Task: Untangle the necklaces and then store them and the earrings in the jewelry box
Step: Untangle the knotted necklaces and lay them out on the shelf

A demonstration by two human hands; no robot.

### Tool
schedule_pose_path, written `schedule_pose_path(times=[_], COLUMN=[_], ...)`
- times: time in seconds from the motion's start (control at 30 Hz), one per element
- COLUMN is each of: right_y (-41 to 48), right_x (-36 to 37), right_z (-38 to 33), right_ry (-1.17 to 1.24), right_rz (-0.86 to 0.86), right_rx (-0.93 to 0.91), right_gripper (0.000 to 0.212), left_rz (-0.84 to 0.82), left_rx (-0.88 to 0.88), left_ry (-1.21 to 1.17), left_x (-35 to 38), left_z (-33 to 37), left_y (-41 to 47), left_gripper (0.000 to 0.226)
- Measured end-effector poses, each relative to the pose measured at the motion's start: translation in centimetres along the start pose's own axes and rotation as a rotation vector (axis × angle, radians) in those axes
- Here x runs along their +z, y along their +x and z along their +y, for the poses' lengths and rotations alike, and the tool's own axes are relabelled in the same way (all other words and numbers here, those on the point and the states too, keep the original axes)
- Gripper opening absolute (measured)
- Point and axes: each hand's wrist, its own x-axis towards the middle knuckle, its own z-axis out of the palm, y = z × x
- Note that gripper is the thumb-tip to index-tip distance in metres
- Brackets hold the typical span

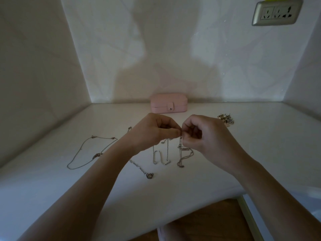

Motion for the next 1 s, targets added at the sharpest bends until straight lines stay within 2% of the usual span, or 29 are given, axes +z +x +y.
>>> schedule_pose_path(times=[0.2, 0.3, 0.4, 0.6, 0.77, 1.0], right_y=[0.1, 0.2, 0.2, 0.3, 0.4, 0.6], right_x=[-0.2, -0.3, -0.4, -0.4, -0.5, 0.0], right_z=[-0.4, -0.2, 0.0, 0.2, -0.1, 0.2], right_ry=[0.243, 0.337, 0.347, 0.353, 0.253, 0.287], right_rz=[-0.053, -0.031, -0.002, -0.002, 0.010, 0.041], right_rx=[-0.014, -0.044, -0.059, -0.053, -0.085, -0.115], right_gripper=[0.021, 0.016, 0.011, 0.010, 0.013, 0.008], left_rz=[-0.105, -0.164, -0.174, -0.136, -0.132, -0.177], left_rx=[-0.039, -0.007, 0.008, 0.036, 0.037, 0.005], left_ry=[-0.104, -0.265, -0.358, -0.377, -0.354, -0.531], left_x=[-0.2, -0.4, -0.7, -0.6, -0.3, 0.4], left_z=[0.0, 0.0, 0.1, 0.0, -0.3, -0.4], left_y=[-0.1, -0.1, -0.2, -0.2, 0.0, 0.2], left_gripper=[0.025, 0.021, 0.013, 0.013, 0.006, 0.006])
